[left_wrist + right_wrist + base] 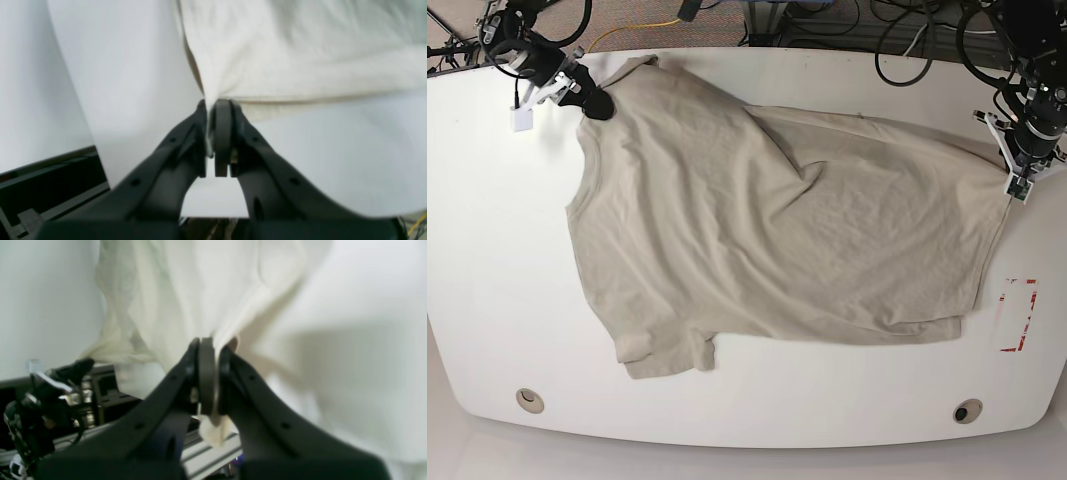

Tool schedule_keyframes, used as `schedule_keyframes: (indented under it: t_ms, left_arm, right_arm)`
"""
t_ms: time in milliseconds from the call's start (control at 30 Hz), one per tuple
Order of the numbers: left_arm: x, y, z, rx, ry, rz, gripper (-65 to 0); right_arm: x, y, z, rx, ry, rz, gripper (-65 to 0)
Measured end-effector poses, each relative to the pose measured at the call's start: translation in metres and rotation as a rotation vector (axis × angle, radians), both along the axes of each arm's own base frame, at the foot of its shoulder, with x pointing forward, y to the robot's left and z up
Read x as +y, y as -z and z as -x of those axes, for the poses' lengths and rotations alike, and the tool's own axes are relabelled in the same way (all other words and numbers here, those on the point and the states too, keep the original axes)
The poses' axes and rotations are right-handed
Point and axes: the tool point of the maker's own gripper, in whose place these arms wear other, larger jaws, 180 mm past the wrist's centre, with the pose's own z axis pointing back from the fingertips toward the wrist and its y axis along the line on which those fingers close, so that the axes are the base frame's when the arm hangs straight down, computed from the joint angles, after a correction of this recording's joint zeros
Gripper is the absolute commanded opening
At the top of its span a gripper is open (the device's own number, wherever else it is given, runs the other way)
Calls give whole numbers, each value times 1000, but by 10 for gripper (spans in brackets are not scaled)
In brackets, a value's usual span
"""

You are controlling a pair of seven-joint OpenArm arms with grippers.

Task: Fold the T-shirt properly
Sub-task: 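Lift the shirt with both grippers and sweep it toward the hem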

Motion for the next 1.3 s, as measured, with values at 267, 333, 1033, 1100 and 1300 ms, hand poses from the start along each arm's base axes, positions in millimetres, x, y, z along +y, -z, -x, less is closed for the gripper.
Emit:
schedule_keyframes:
  t_ms: [267,333,1033,1100,1300]
  left_arm:
    - [21,-25,-11,-103,-118,51,-650]
    - [24,-32,-14,-118,-145,73,-650]
    - [-14,-166,-137,-478,-32,152,-650]
    - [-26,-178,-147,-504,10,148,-650]
    - [-51,-205,-169,-575,55,191,-650]
  right_arm:
    - [-12,-25,-14,-79,-21,20,-650]
    - [-19,-30,-22,-102,-14,37,-650]
    - [-94,-101,-172,-311,-17,97,-650]
    - [-97,-113,-189,-337,-16,98,-650]
    - [-99,-170,-244,-434,-59,148,-650]
